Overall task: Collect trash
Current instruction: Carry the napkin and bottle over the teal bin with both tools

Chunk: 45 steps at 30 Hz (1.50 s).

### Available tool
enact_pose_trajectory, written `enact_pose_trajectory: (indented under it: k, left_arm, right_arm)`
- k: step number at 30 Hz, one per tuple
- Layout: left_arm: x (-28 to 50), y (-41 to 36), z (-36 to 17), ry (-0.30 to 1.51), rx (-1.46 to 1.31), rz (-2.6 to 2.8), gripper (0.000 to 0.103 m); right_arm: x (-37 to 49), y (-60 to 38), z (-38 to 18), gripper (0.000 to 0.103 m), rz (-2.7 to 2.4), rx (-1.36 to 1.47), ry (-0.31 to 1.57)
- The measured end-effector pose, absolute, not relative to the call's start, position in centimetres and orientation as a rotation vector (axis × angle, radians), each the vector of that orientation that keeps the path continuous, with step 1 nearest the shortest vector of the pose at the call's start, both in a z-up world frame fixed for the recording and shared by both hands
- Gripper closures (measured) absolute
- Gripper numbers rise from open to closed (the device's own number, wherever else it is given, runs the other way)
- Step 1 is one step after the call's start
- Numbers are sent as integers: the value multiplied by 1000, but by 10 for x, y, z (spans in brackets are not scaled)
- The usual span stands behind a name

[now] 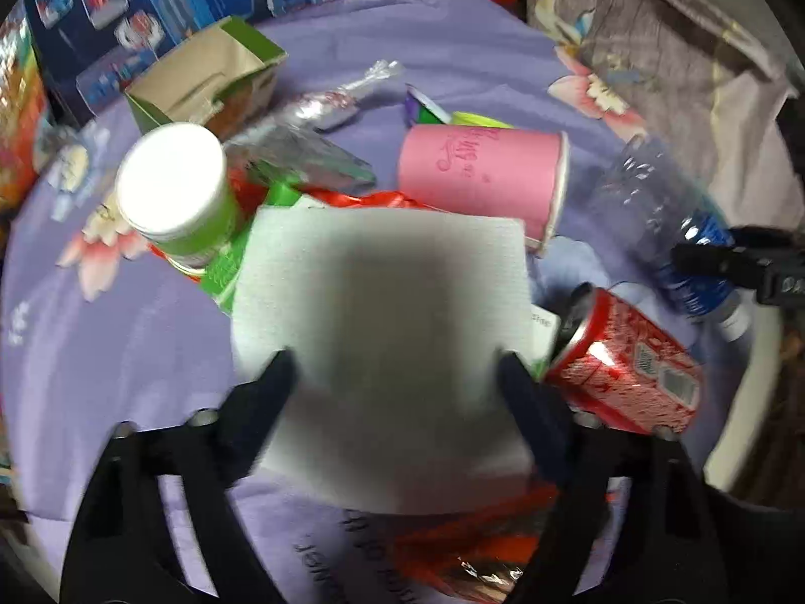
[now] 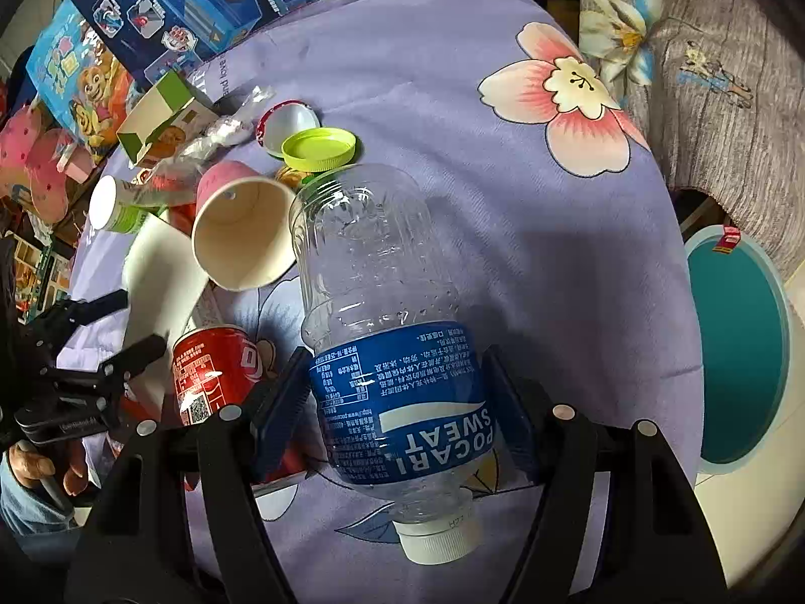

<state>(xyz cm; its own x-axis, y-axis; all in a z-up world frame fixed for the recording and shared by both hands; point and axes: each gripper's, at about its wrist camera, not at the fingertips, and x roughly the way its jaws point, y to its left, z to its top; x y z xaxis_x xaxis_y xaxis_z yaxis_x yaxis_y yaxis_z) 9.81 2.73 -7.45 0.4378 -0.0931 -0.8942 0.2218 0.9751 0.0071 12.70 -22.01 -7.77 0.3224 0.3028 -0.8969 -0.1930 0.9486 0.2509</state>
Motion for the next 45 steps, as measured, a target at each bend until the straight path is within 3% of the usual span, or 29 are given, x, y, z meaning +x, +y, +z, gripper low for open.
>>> enact_pose_trajectory:
  k: [3,4,5,6,16,27,36,45]
  left_arm:
    - [94,22,-71,1078,167,-198,51]
    - [92,21,-69,1070,177,-191,70]
    - [91,22,-67,1070,174,-191,95]
    - [91,24,-66,1077,167,-190,101]
    - [71,10,4,951,89,-237,101]
    - [104,-100,36,878,141,-433,101]
    - [124,-223,-8,988,202,-673,100]
    - [149,-281,-41,1067,253,-731,100]
  right_arm:
    - [127,-220,-80,37,329,116,1204]
    - [127,-220,-82,37,329,123,1206]
    - [126,-220,-82,37,328,130,1206]
    - [125,-221,-83,37,328,139,1205]
    - [111,-257,-43,37,325,257,1080]
    - [86,-377,-10,37,140,402,937]
    - [78,-489,-60,37,-114,542,1005]
    - [95,-524,-132,32,-170,673,1132]
